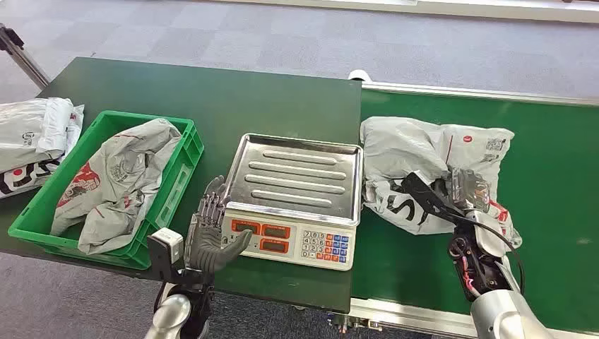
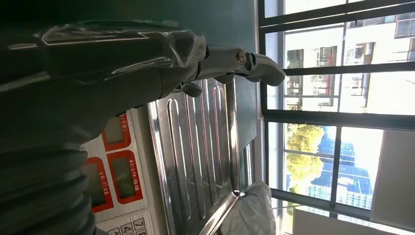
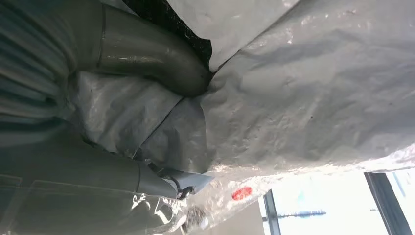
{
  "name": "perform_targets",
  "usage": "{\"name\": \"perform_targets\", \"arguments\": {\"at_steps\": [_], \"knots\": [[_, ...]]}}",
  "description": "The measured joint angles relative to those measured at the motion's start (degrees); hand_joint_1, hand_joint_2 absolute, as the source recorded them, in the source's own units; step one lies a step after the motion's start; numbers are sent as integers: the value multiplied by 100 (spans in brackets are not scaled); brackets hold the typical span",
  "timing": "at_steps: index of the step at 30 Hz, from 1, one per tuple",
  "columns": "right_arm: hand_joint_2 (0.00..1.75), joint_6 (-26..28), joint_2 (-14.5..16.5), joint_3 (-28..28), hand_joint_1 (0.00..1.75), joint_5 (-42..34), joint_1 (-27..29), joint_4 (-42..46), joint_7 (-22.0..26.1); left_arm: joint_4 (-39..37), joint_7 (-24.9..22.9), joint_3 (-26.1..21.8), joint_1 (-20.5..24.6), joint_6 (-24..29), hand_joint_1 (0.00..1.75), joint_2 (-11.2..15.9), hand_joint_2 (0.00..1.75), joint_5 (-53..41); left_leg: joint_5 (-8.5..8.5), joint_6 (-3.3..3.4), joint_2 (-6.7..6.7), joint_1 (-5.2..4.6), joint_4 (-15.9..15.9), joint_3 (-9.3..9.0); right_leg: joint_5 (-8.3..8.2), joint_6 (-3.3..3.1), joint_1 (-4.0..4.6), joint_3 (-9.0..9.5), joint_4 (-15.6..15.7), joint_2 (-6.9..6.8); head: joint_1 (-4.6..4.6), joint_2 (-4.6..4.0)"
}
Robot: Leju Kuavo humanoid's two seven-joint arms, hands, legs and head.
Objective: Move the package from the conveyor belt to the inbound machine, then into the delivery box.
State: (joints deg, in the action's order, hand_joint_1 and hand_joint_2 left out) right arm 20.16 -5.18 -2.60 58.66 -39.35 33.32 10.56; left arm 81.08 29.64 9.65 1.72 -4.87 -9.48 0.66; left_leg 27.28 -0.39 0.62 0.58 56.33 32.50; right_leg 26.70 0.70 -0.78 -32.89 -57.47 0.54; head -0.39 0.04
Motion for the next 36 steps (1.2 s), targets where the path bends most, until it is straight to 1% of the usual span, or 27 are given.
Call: {"name": "perform_targets", "arguments": {"at_steps": [2, 6, 8, 11, 13, 16, 20, 23, 27, 30, 33, 36], "knots": [[175, 221, 8, 12, 175, -106, 68, 185, 128, 2, 0, -1, 1, 4, 0, -1, 175, 4, 0, 0, 0, 0, 0, 0, 0, 0, 0, 0, 0, 0, 0, 0], [175, 1215, 38, 70, 175, -542, 435, 1084, 719, 3, 2, 11, 13, 9, 0, -11, 175, 13, 0, 0, 1, 0, 0, 0, 1, 0, 0, -1, 0, 0, 0, 0], [175, 1552, 68, 113, 175, -799, 646, 1629, 1059, 1, 2, 29, 29, 9, 0, -21, 175, 20, 1, 0, 0, 0, 0, 0, 1, 0, 0, -1, 0, 0, 0, 0], [175, 1664, 154, 199, 175, -961, 968, 2475, 1509, -7, 4, 57, 60, 10, 0, -32, 175, 47, 1, 0, -2, 0, 0, 0, 1, 0, 0, -1, 0, 0, 1, 0], [175, 1666, 235, 239, 175, -924, 1139, 2982, 1684, -18, 7, 67, 86, 12, 0, -34, 175, 58, 1, 0, -3, 0, 0, -1, 1, 0, 0, -1, 0, 1, 0, 0], [175, 1667, 348, 256, 175, -818, 1306, 3540, 1786, -43, 14, 89, 122, 13, 0, -36, 175, 60, 0, -1, -2, 0, 0, -2, 1, 0, 0, -1, 0, 1, -1, 0], [175, 1667, 454, 207, 175, -517, 1372, 3979, 1813, -67, 26, 98, 163, 21, 0, -42, 175, 61, 0, -1, -5, 0, -1, -2, 0, -1, 0, 1, 0, 2, 1, 0], [175, 1665, 469, -85, 175, 5, 1251, 4072, 1525, -107, 40, 104, 247, 17, 0, -47, 175, 61, 0, -1, -7, 0, -1, -2, 0, -1, 0, 2, 0, 3, 1, 0], [175, 1631, 425, -772, 175, 597, 797, 3797, 1143, -206, 104, 163, 383, -22, 0, -44, 175, 63, -2, -1, -6, 0, -1, -3, -1, -1, 0, 2, 0, 4, 0, 0], [175, 1595, 402, -1284, 175, 860, 407, 3338, 1012, -308, 174, 210, 459, -45, 0, -38, 175, 71, -3, -2, -4, 1, -1, -4, -1, -1, 1, 2, -1, 4, 0, 0], [175, 1553, 403, -1664, 175, 979, 112, 2928, 964, -391, 214, 232, 509, -52, 0, -31, 175, 78, -4, -2, -3, 1, -1, -1, -1, -1, 1, 2, -2, 2, 0, 0], [175, 1368, 440, -2070, 175, 1079, -239, 2419, 974, -468, 248, 271, 577, -80, 0, -19, 175, 102, -3, -2, -4, 1, -1, 2, -1, -1, 1, 1, -3, 3, 1, 0]]}}
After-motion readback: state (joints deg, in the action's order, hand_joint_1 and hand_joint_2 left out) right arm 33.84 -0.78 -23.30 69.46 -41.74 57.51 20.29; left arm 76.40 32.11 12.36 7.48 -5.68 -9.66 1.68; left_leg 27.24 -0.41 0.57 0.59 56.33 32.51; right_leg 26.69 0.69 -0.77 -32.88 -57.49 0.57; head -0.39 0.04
